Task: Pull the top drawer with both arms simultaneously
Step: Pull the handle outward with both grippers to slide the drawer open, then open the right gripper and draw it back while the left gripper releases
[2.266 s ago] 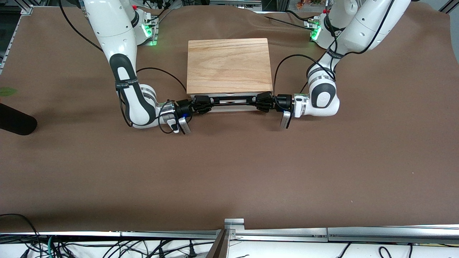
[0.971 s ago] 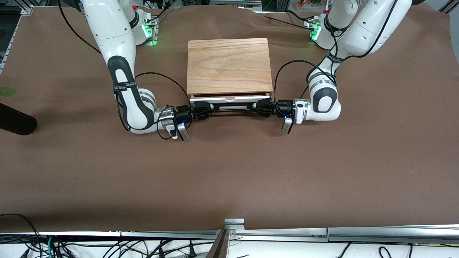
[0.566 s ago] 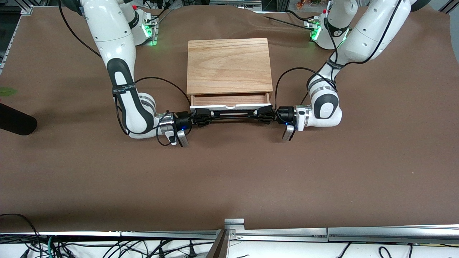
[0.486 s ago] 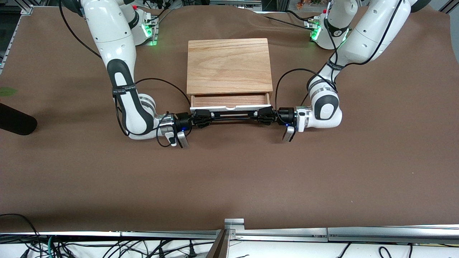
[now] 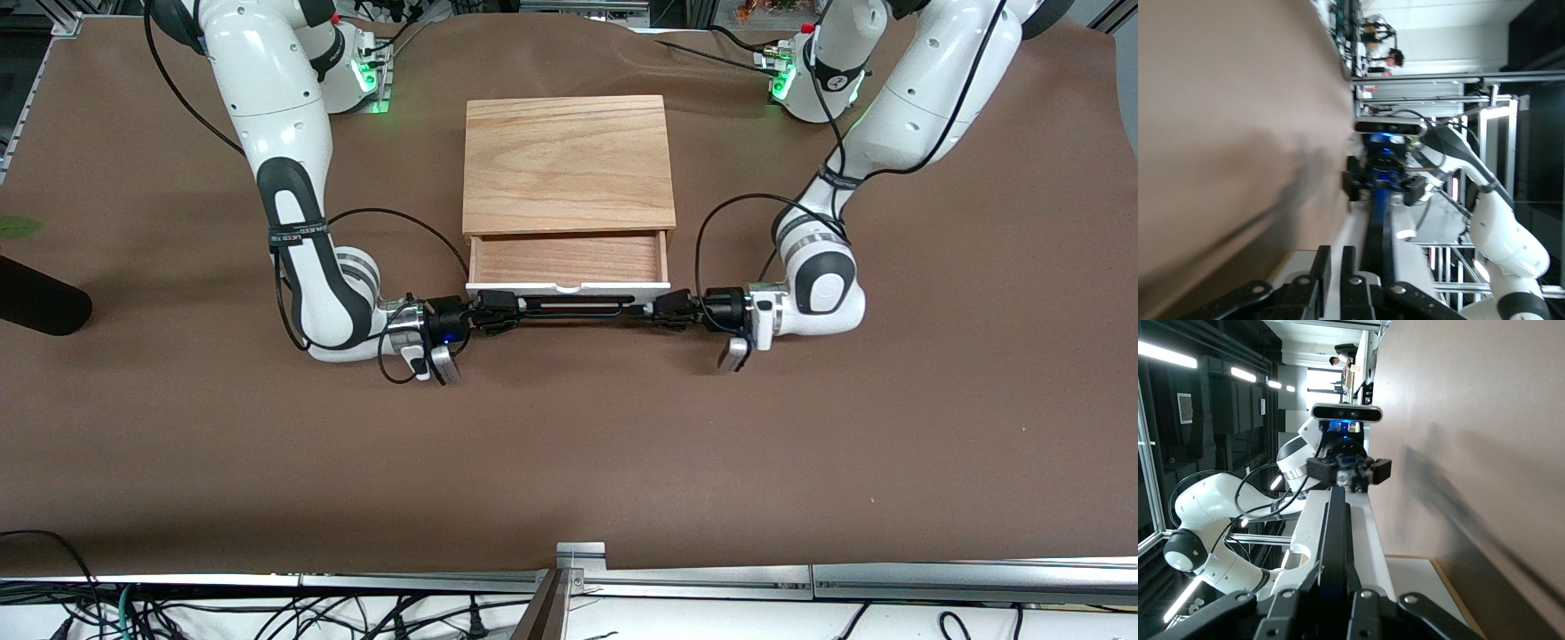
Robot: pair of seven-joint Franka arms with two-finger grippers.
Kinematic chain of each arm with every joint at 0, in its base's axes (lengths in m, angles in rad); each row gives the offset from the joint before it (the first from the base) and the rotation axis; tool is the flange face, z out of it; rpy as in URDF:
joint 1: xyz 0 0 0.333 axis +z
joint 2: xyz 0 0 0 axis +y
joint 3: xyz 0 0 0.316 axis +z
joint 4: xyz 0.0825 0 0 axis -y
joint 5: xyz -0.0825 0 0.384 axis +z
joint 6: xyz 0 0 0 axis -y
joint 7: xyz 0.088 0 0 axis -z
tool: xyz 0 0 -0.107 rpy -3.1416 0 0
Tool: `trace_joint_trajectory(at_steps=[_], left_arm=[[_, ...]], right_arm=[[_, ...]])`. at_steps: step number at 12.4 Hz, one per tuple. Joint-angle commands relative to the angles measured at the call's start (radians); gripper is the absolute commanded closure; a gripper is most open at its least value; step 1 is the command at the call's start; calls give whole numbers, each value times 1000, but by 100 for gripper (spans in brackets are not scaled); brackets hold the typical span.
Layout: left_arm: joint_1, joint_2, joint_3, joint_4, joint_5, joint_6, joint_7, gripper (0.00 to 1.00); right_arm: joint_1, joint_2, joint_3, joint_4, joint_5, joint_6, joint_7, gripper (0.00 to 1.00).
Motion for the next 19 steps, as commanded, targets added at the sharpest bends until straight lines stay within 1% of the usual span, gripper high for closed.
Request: trace_joint_trajectory(at_steps=[1,3,5,7,8,9,10,11,12,14,15,16,17,19], left_arm=[[-4,41,19,55,29,-3,-49,100],[-22,52,54,76,29,-3,-56,100],[-23,49,61,87,29,-3,-93,100],[-10,17,85,86,46,-4,-101,100],[-3,-1,90,81,63,-4,-93,71],[14,-14,90,74,66,-6,-66,1],[28,-26,90,64,66,-4,-31,0],[45,-52,93,63,78,-6,-36,0],[60,-84,93,66,157,-1,-78,0],[83,-178,93,70,325,22,-223,0],[97,-224,93,69,424,37,-268,0],[103,-268,93,67,525,43,-317,0],[118,-313,91,64,622,43,-380,0],[137,-385,91,60,785,39,-453,0]], right_arm=[[-78,27,-7,94,26,0,44,85],[-78,28,-7,100,26,13,58,85],[-85,39,-7,118,26,15,64,85],[-90,53,-7,137,26,23,64,85],[-90,57,-7,144,26,29,64,85],[-88,63,-7,148,26,36,64,85],[-90,67,-7,157,26,47,66,86],[-90,71,-7,166,26,52,66,86],[-90,80,-7,175,26,56,66,86],[-88,87,-7,186,26,64,72,86],[-88,87,-7,186,25,64,73,78],[-85,85,-7,184,26,64,72,13],[-85,85,-7,181,26,64,61,0],[-82,79,-8,180,20,85,67,0]])
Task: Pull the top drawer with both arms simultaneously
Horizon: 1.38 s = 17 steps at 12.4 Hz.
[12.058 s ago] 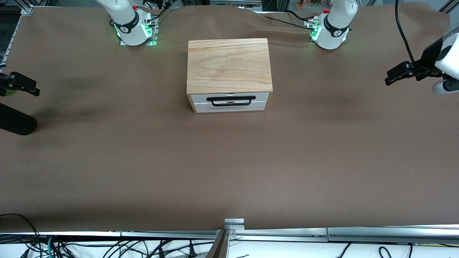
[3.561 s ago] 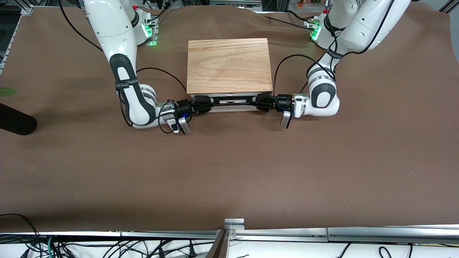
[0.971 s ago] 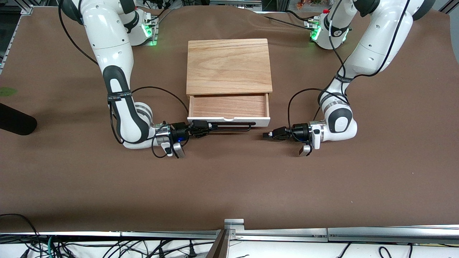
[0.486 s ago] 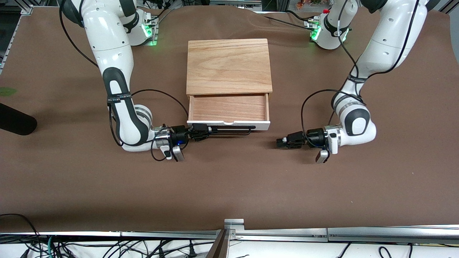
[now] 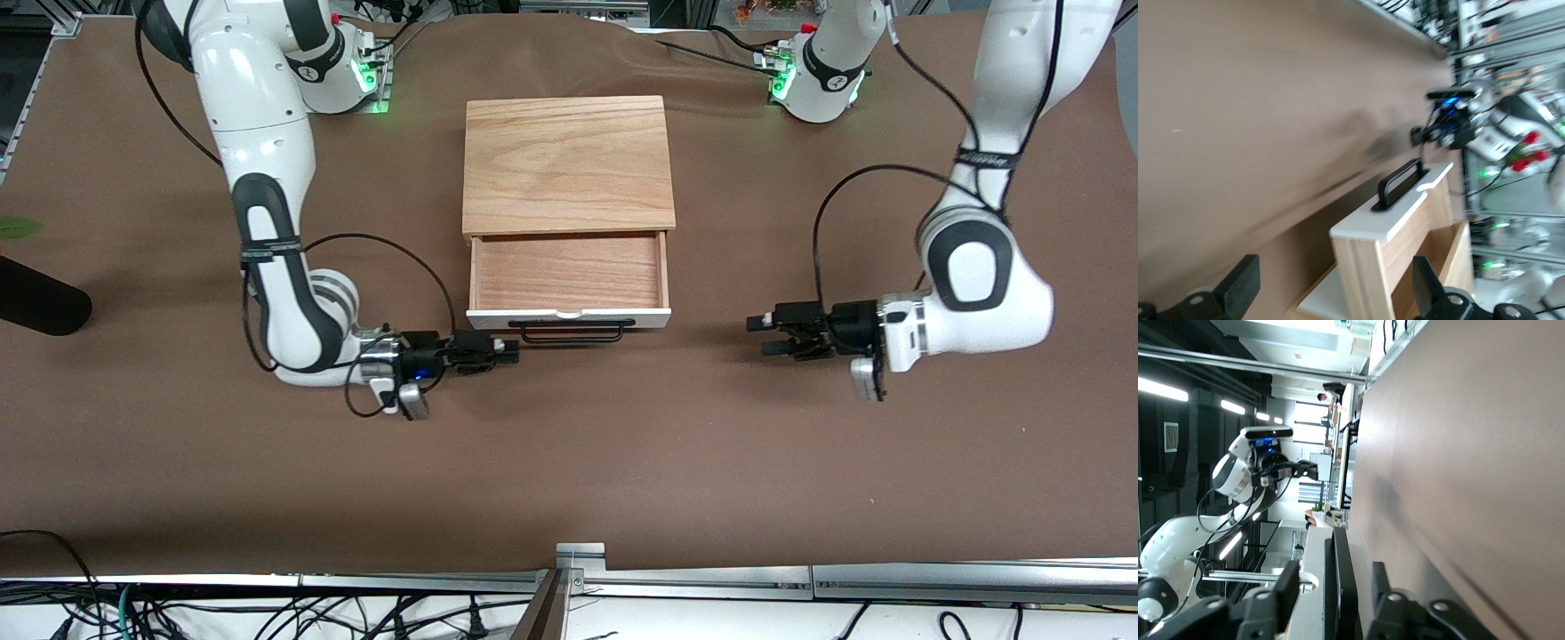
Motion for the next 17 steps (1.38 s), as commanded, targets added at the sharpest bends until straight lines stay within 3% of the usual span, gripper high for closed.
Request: trace_joint_trajectory(at_steps=[1,4,5,9,12,16,17], left_arm=[[24,-112,-4,-54,181,9,-84,0],[24,-231,-5,-117,361,6,-166,0],[24,-274,-10,-122,453,-5,-211,0],[23,-406,-28,-105,752,-91,-297,0],[23,-425,-50,-13,1056,-91,-258,0],[24,-427,-25,18,1063,-147,-248,0],[24,-427,-25,51,1063,-193,-277,7]], right_arm=[[9,5,-13,29,-13,47,22,0],[14,-76,-117,31,-255,61,80,0],[14,-115,-153,34,-383,60,144,0],[11,-247,-203,61,-854,52,439,0],[6,-317,-229,89,-1083,-12,638,0],[15,-436,-237,103,-1402,-120,804,0],[20,-471,-236,104,-1462,-144,817,0]])
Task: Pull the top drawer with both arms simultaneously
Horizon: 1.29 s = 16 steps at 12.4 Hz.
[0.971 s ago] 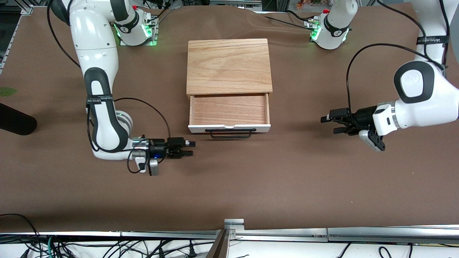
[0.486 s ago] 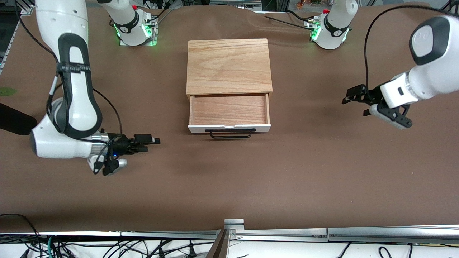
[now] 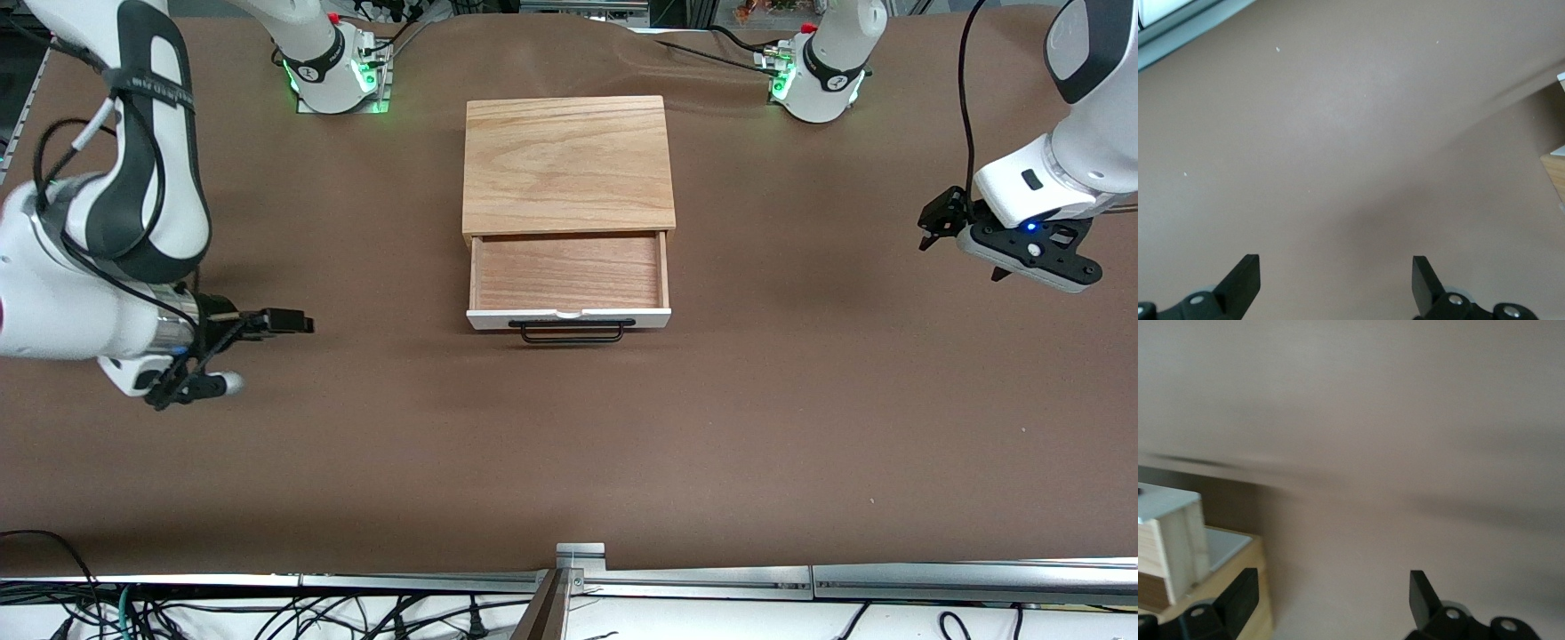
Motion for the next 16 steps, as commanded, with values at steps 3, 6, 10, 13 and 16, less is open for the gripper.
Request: trace_joint_trajectory(at_steps=[3,6,10,13,16], left_arm=[[4,-23,-11,83,-7,-204,-271,0],[7,-31,35,82,-99,-248,-347,0],[8,-33,37,121,-101,-342,-401,0],[8,-28,32,147,-92,-348,-401,0],[8,-25,37,151,-87,-348,-401,0]], right_arm=[[17,-185,41,0,-312,-57,74,0],[-151,-309,162,-9,-385,-46,74,0],[-316,-459,283,-98,-409,-58,118,0],[-325,-490,307,-179,-406,-51,235,0],[-328,-435,305,-137,-404,-58,188,0]])
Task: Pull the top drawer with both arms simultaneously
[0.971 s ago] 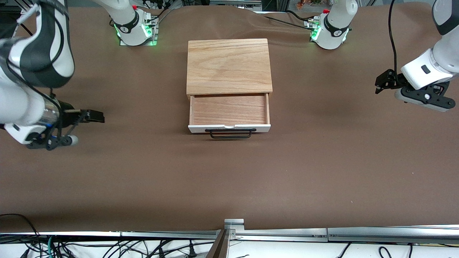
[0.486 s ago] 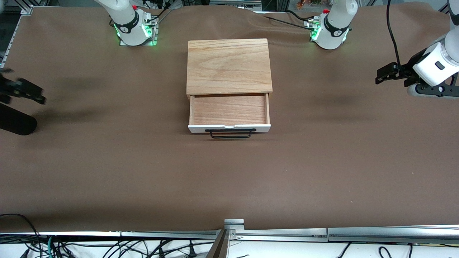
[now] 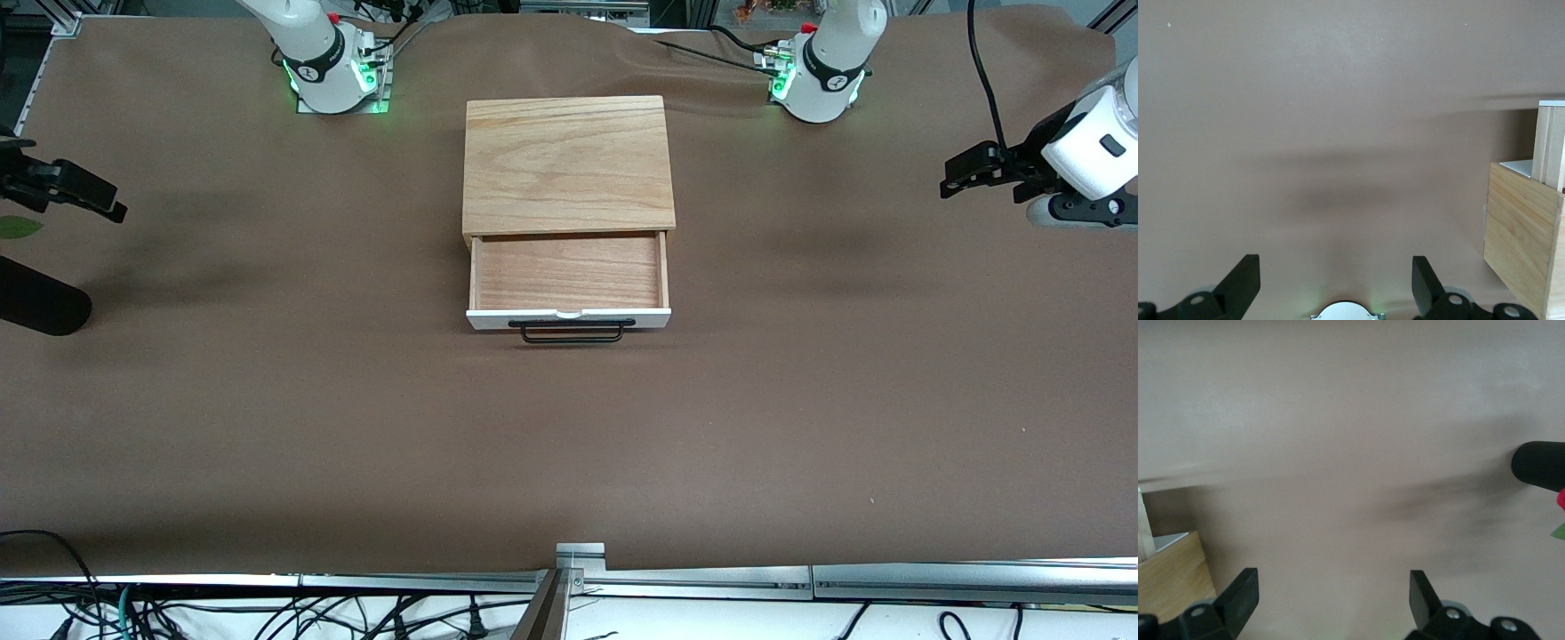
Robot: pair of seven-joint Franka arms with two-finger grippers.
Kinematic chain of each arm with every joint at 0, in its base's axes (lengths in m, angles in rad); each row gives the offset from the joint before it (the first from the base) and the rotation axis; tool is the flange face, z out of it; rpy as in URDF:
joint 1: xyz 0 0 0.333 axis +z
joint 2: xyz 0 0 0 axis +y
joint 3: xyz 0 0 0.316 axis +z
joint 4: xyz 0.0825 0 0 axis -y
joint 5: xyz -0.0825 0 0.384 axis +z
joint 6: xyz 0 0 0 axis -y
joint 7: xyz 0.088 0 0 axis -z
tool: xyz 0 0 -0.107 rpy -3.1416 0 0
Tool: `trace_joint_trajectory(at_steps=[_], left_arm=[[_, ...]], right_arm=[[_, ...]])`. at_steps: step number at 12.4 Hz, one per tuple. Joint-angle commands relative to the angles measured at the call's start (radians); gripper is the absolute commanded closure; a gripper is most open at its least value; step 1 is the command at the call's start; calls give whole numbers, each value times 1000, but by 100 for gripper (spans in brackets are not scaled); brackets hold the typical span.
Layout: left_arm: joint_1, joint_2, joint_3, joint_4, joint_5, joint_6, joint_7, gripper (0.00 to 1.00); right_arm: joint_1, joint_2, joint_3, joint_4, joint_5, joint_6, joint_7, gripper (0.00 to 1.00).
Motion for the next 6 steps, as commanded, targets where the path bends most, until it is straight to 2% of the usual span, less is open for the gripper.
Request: trace_joint_trajectory(at_steps=[1,6], left_arm=[[6,2,0,23,-3,-24,-9,0],[2,2,-2,23,-2,-26,-9,0]], right_arm=[[-19,18,17,24,-19,4,-73,0],[-24,19,17,22,-16,4,-90,0]])
